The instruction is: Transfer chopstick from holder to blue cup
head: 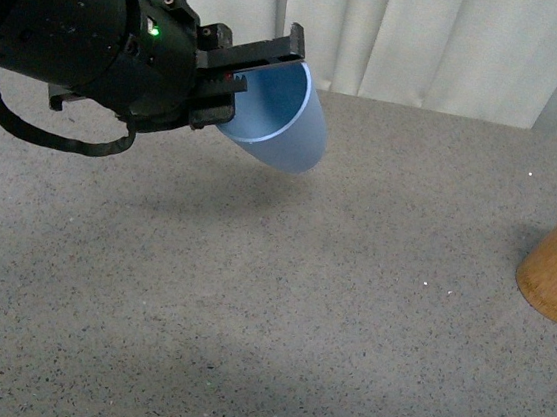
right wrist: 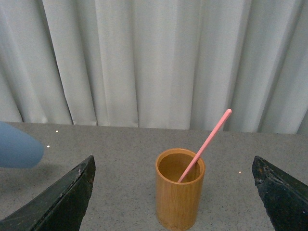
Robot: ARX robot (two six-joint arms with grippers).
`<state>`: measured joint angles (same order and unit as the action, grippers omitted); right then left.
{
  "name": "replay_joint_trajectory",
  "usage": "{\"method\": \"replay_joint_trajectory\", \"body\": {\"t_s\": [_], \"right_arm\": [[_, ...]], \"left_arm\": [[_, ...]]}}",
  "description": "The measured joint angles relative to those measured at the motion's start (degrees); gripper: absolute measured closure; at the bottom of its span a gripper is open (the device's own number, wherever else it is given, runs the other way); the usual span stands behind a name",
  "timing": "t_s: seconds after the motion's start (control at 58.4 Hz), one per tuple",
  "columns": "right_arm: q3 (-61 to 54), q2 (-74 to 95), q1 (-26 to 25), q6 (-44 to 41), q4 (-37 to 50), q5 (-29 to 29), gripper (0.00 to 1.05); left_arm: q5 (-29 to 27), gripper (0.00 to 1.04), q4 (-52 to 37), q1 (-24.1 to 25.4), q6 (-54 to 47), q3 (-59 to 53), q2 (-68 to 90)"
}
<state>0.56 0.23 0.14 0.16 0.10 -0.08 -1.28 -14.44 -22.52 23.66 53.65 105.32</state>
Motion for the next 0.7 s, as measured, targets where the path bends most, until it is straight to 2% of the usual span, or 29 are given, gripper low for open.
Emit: {"method": "replay_joint_trajectory", "body": {"t_s": [0.257, 0.702], "right_arm": [[0.0, 0.0, 0.0, 0.0, 0.0, 0.0, 0.10], [0.0, 0.0, 0.0, 0.0, 0.0, 0.0, 0.10]], "left_arm": [[0.2, 1.01, 5.1, -2.6, -8.6, 2.0, 2.0], [3.0, 1.01, 6.7, -7.9, -14.0, 2.0, 3.6]]}}
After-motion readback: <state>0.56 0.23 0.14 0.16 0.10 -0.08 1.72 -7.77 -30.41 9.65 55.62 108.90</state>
